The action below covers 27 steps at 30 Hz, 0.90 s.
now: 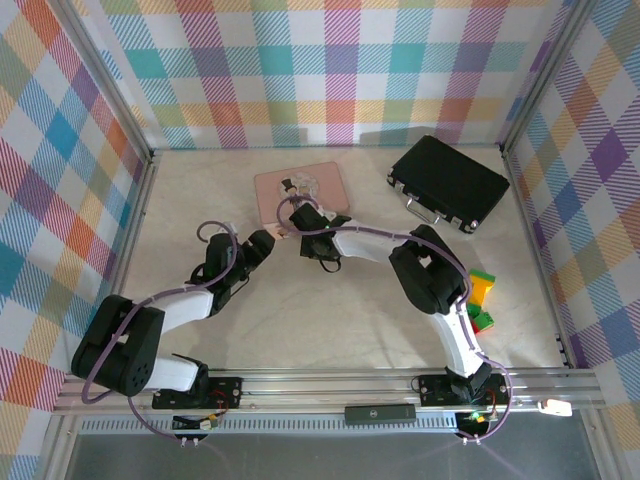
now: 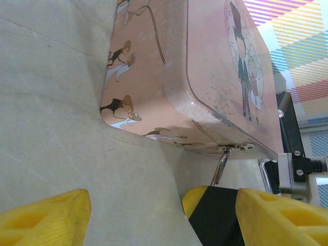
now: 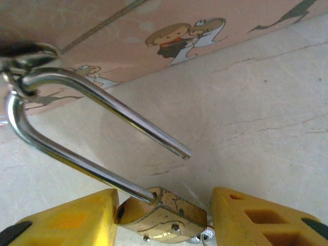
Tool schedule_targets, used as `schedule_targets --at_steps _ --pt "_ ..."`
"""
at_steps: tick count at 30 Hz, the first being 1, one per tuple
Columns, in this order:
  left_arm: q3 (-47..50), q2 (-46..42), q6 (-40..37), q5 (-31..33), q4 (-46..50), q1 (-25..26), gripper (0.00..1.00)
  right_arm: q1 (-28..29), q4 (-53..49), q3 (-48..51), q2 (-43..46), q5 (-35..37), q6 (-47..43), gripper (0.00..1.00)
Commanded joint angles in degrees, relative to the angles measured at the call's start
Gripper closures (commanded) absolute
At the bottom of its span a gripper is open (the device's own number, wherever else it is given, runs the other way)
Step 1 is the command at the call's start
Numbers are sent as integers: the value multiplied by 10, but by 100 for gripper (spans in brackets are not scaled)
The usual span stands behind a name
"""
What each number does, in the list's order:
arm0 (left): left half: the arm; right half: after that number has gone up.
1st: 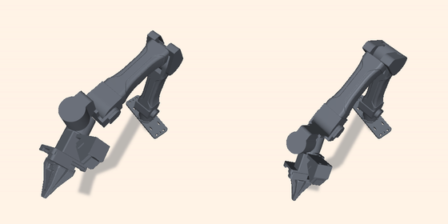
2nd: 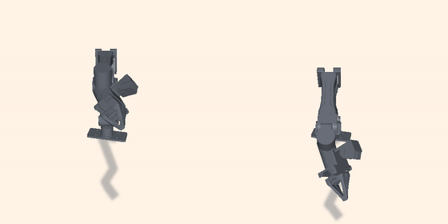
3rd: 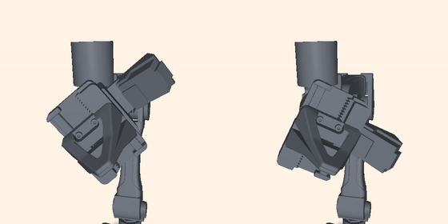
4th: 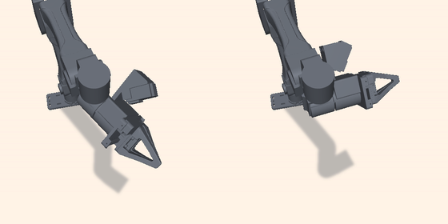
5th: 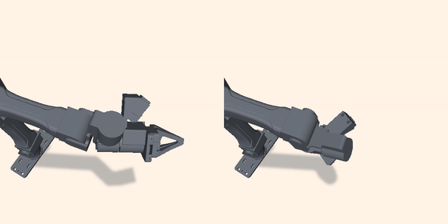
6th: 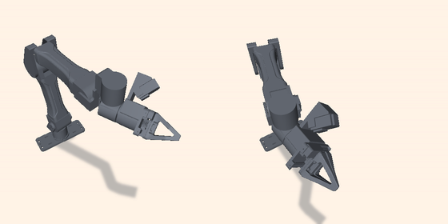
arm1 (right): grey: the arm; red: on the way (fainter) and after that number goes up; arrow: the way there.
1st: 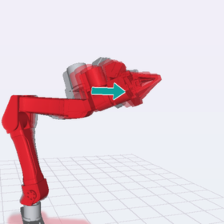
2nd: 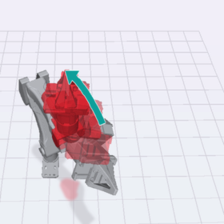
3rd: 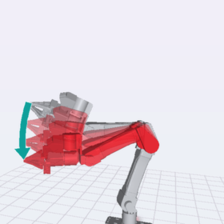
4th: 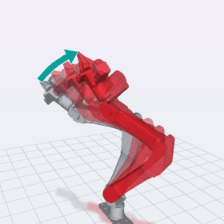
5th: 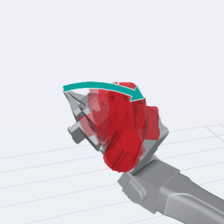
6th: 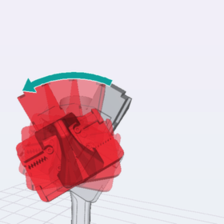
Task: Unlock the padlock with the key
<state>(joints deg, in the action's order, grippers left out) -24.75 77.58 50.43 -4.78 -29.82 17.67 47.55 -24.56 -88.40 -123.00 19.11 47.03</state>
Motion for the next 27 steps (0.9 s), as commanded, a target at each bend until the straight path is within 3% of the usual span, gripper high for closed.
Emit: schedule_targets --at_steps 1,9,13,17,22,27 --pt "7 -26 -20 11 24 -6 25 10 -38 -8 -9 12 20 51" --pt "-2 -32 -31 18 41 -7 25 9 -28 10 4 38 7 68" --pt "-10 -40 -35 20 52 -7 25 0 -15 7 10 40 -87 75" --pt "-8 -57 -43 30 66 -7 25 -23 42 42 29 -22 -192 79" --pt "0 -81 -45 42 80 -7 25 -31 90 66 46 -56 -327 82" --pt "5 -102 -47 48 90 -7 25 -31 115 71 50 -62 -408 82"
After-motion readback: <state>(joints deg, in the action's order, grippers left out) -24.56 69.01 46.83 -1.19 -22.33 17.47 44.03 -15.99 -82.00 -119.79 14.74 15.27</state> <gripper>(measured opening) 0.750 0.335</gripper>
